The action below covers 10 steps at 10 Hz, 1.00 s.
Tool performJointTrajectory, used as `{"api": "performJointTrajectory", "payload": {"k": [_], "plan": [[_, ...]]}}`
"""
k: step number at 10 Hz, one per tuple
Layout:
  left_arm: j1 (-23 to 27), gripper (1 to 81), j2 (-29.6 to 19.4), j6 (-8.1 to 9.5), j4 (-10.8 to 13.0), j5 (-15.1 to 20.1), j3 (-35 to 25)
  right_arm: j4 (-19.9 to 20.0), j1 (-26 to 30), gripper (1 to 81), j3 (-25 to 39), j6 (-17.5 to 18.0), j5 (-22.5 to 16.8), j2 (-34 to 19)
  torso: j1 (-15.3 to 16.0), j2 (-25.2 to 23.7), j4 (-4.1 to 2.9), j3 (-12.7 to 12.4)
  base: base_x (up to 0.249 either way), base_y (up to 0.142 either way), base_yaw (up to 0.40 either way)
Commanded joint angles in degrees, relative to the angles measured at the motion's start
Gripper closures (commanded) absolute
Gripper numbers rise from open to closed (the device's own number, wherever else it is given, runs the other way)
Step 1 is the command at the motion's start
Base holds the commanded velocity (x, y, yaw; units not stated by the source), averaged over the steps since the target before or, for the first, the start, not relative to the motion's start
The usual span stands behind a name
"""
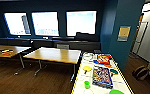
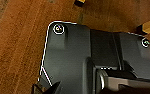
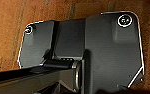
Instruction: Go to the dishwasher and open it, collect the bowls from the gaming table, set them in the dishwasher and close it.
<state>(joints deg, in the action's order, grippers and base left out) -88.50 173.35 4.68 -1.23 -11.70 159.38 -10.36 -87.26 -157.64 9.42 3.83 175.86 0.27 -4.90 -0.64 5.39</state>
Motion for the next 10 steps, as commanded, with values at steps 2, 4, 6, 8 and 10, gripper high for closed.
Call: {"api": "performJointTrajectory", "payload": {"k": [2, 4, 6, 8, 10], "plan": [[2.6, 1.0, -0.2, -0.11, 0.1, 2.7, 0.1, -0.2, 3.0, 1.0, 0.1, 0.0, -2.6, 0.3, 0.0, 0.0, 0.00, 0.0, 0.000, 0.041, 0.000], [2.6, 1.0, -0.1, -0.02, 0.1, 2.7, 0.1, 0.1, 3.1, 1.0, -0.2, 0.4, -2.4, 0.0, 0.0, 0.0, 0.00, 0.0, 0.000, 0.000, 0.000], [2.6, 1.0, -0.1, -0.02, 0.3, 2.8, 0.1, 0.1, 3.1, 1.0, -0.2, 0.3, -2.4, -0.2, 0.0, 0.0, 0.00, 0.0, 0.000, 0.000, 0.000], [2.6, 1.0, 0.1, 0.07, 0.1, 2.8, 0.1, 0.1, 3.1, 1.0, -0.2, 0.2, -2.4, -0.3, 0.0, 0.0, 0.00, 0.0, 0.000, 0.000, 0.000], [2.6, 1.0, -0.1, 0.15, 0.0, 2.8, 0.1, 0.0, 3.1, 1.0, -0.2, 0.2, -2.4, -0.2, 0.0, 0.0, 0.00, 0.0, 0.000, 0.000, 0.000]]}}
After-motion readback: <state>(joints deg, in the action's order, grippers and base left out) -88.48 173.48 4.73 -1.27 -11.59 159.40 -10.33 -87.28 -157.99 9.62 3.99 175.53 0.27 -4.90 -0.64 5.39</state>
